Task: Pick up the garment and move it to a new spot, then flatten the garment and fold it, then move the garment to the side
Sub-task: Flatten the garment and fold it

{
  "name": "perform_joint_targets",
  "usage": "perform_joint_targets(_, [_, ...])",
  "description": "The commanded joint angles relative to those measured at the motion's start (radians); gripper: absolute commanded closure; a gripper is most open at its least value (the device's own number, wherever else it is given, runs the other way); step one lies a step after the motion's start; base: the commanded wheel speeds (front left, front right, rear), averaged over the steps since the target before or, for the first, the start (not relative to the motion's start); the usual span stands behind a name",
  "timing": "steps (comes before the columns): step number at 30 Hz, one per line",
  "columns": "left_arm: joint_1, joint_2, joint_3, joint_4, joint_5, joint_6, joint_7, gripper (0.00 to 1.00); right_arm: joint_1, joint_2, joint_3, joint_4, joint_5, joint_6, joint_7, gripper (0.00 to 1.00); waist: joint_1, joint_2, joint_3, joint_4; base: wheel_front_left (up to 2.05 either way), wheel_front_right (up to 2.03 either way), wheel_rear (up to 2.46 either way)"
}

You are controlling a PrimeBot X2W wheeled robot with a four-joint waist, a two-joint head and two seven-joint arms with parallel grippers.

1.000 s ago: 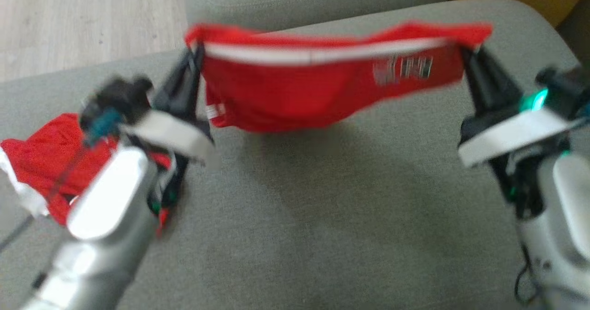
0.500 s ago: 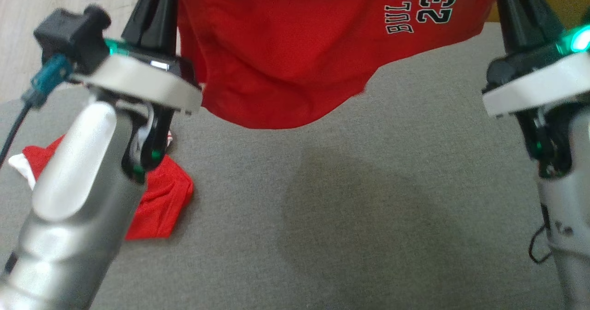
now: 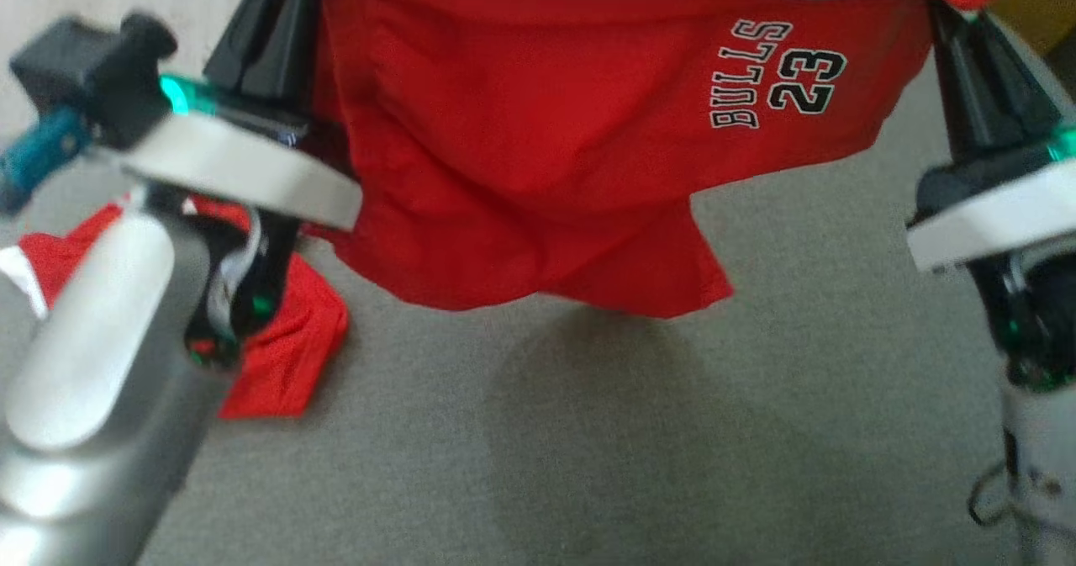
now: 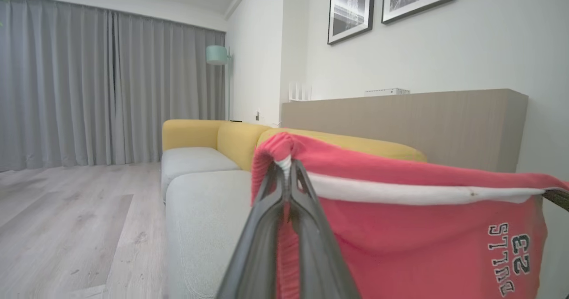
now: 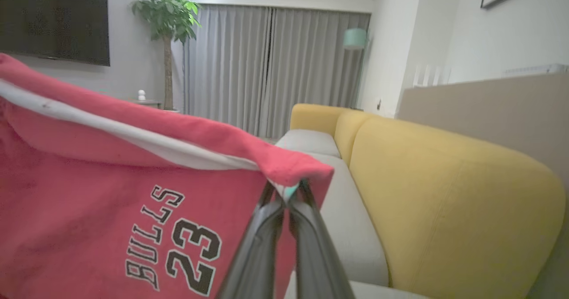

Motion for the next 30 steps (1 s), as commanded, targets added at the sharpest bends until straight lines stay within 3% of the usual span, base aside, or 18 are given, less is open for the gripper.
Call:
perform_joint_targets(1, [-0.111,0.028,0.045,0.014,0.000,-0.014,0.011,1.00,-0.100,0.013,0.020,-0.003,0.023,-0.001,0.015,1.00,0.0000,0.0000,0.055,-0.013,0.00,0.00,0.00])
perform_joint_targets(4, [-0.176,0.026,0.044,0.082,0.001,-0.037,0.020,1.00,-0.182,0.011,0.034,0.059,0.030,-0.001,0.019,1.00,0.0000,0.0000,0.106,-0.028,0.00,0.00,0.00])
perform_joint_targets(8, [-0.345,0.014,0.042,0.265,0.012,-0.099,0.015,1.00,-0.408,0.032,0.047,0.273,0.075,-0.001,-0.012,1.00,0.0000,0.0000,0.210,-0.057,0.00,0.00,0.00])
perform_joint_targets(13, [-0.592,-0.031,0.068,0.501,0.040,-0.147,-0.079,1.00,-0.727,0.028,0.039,0.566,0.032,-0.001,-0.195,1.00,0.0000,0.0000,0.305,-0.076,0.00,0.00,0.00])
perform_joint_targets(17, [-0.722,-0.084,0.081,0.632,0.054,-0.172,-0.200,1.00,-0.885,0.031,-0.010,0.753,-0.012,-0.001,-0.349,1.00,0.0000,0.0000,0.334,-0.074,0.00,0.00,0.00])
perform_joint_targets(23, [-0.694,-0.159,0.051,0.784,0.026,-0.232,-0.279,1.00,-0.868,0.014,0.026,0.951,-0.014,-0.001,-0.401,1.00,0.0000,0.0000,0.335,-0.049,0.00,0.00,0.00])
perform_joint_targets(30, [-0.458,-0.203,-0.037,0.880,-0.012,-0.275,-0.307,1.00,-0.701,-0.064,0.205,1.111,0.077,-0.001,-0.292,1.00,0.0000,0.0000,0.293,-0.012,0.00,0.00,0.00])
